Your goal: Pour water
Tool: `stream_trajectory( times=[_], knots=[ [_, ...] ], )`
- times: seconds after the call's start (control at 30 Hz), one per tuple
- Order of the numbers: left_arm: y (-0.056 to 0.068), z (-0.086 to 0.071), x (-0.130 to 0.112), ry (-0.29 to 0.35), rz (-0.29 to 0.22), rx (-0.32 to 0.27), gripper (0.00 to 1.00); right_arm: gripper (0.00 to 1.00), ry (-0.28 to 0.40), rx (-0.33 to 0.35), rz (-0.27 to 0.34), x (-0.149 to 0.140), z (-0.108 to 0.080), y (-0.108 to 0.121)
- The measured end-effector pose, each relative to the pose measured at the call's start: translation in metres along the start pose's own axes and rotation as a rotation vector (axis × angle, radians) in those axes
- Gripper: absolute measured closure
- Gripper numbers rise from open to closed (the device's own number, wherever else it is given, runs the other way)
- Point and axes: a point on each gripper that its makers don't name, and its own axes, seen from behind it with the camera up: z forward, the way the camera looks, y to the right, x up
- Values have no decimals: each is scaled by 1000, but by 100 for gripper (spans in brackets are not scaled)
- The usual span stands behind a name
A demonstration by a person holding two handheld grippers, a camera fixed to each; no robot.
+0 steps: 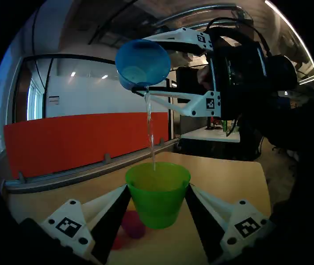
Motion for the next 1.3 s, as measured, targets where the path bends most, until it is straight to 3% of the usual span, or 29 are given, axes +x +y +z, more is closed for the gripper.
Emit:
stream_trajectory(
  times=[0.4,0.7,0.97,1.3],
  knots=[
    [-2,2,1,1,-6,3,16,10,0,-10,-79,5,1,4],
    [-1,0,1,0,-5,2,16,10,6,-10,-56,7,0,3],
    [-1,0,2,1,-3,3,16,10,15,-8,60,6,-5,2],
    [-3,-2,4,5,2,8,16,10,33,2,351,8,-12,-4]
  ],
)
